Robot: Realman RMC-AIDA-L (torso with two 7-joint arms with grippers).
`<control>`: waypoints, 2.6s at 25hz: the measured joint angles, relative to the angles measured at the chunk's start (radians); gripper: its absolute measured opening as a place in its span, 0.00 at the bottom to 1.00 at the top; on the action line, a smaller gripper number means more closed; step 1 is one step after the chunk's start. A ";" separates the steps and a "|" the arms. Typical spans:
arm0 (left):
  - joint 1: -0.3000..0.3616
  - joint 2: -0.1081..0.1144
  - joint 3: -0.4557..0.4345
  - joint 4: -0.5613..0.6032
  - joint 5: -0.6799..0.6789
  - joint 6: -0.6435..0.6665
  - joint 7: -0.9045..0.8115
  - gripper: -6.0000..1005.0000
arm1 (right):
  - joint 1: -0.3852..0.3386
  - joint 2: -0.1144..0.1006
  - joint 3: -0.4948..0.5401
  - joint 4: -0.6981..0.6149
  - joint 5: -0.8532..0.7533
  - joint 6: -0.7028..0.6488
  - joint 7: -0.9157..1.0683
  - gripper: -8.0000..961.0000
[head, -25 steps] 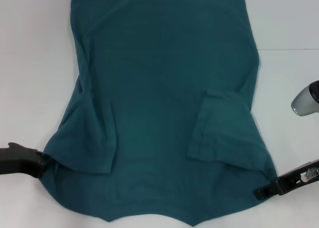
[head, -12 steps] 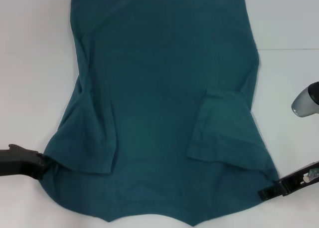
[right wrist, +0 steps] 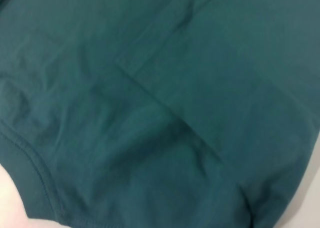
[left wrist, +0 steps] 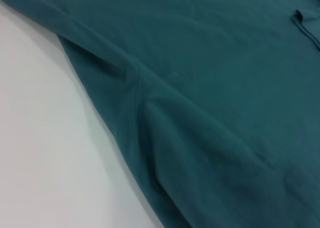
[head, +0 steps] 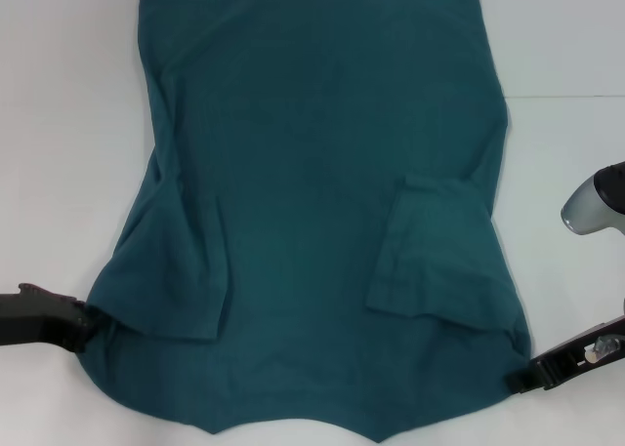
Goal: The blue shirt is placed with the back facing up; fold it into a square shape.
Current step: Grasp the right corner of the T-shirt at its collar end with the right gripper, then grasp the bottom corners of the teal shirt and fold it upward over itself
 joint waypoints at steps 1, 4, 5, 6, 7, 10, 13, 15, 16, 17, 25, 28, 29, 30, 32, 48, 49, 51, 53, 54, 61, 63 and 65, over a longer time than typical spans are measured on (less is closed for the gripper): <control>0.000 0.000 0.000 0.000 0.000 0.001 0.001 0.03 | 0.000 0.000 0.000 0.000 0.000 0.000 0.000 0.64; 0.002 0.000 0.000 0.000 -0.003 0.003 0.003 0.03 | 0.000 0.000 0.000 0.000 0.000 0.005 0.002 0.58; 0.002 0.000 0.000 0.000 -0.003 0.003 0.003 0.03 | 0.000 0.000 0.001 0.000 0.000 0.007 0.004 0.56; 0.003 -0.001 0.000 0.000 -0.003 0.003 0.004 0.03 | 0.000 0.000 0.001 0.000 0.001 0.010 0.004 0.48; 0.004 -0.001 0.000 0.000 -0.004 0.003 0.004 0.03 | -0.001 0.000 0.002 0.000 0.004 0.012 0.003 0.40; 0.006 -0.002 0.000 0.000 -0.006 0.005 0.004 0.03 | -0.003 0.000 0.003 0.000 0.025 0.020 -0.003 0.28; 0.007 -0.002 -0.001 0.001 -0.008 0.010 0.002 0.03 | -0.005 -0.001 0.005 0.000 0.034 0.023 -0.007 0.21; 0.008 -0.002 -0.002 0.001 -0.009 0.015 0.000 0.03 | -0.007 -0.001 0.005 -0.002 0.035 0.023 -0.016 0.17; 0.008 -0.003 -0.002 0.001 -0.009 0.018 0.000 0.03 | -0.009 -0.001 0.007 -0.006 0.036 0.023 -0.023 0.15; 0.008 -0.003 -0.003 0.001 -0.009 0.024 -0.002 0.03 | -0.011 -0.002 0.009 -0.011 0.036 0.021 -0.030 0.13; 0.007 0.003 -0.026 0.025 -0.001 0.100 -0.043 0.03 | -0.017 -0.007 0.134 -0.073 0.036 -0.124 -0.143 0.08; 0.006 0.003 -0.026 0.030 0.000 0.129 -0.068 0.03 | -0.013 -0.010 0.198 -0.085 0.030 -0.185 -0.174 0.08; 0.005 0.003 -0.026 0.031 0.002 0.139 -0.079 0.03 | -0.011 -0.010 0.218 -0.087 0.028 -0.205 -0.185 0.08; 0.003 0.003 -0.026 0.032 0.005 0.151 -0.091 0.03 | -0.008 -0.010 0.236 -0.088 0.021 -0.231 -0.198 0.08; 0.000 0.003 -0.026 0.032 0.010 0.172 -0.117 0.03 | -0.005 -0.011 0.264 -0.092 -0.013 -0.264 -0.213 0.08; 0.046 -0.004 -0.088 0.030 -0.048 0.332 -0.241 0.03 | -0.004 -0.009 0.342 -0.095 -0.051 -0.308 -0.266 0.08; 0.046 -0.004 -0.101 0.033 -0.049 0.355 -0.251 0.03 | -0.004 -0.009 0.343 -0.095 -0.051 -0.313 -0.269 0.08; 0.047 -0.004 -0.136 0.040 -0.057 0.402 -0.265 0.03 | -0.003 -0.010 0.347 -0.096 -0.051 -0.326 -0.277 0.09; 0.051 -0.004 -0.175 0.043 -0.071 0.445 -0.269 0.03 | -0.005 -0.010 0.350 -0.096 -0.051 -0.334 -0.283 0.09; 0.054 -0.004 -0.191 0.044 -0.078 0.464 -0.269 0.03 | -0.005 -0.011 0.350 -0.096 -0.050 -0.337 -0.287 0.09; 0.099 -0.004 -0.210 0.060 -0.090 0.535 -0.265 0.03 | -0.004 -0.009 0.353 -0.097 -0.044 -0.372 -0.307 0.09; 0.107 -0.004 -0.213 0.061 -0.091 0.549 -0.268 0.03 | -0.003 -0.009 0.354 -0.098 -0.047 -0.381 -0.311 0.09; 0.115 -0.004 -0.219 0.061 -0.091 0.576 -0.272 0.03 | -0.003 -0.010 0.359 -0.099 -0.049 -0.397 -0.321 0.09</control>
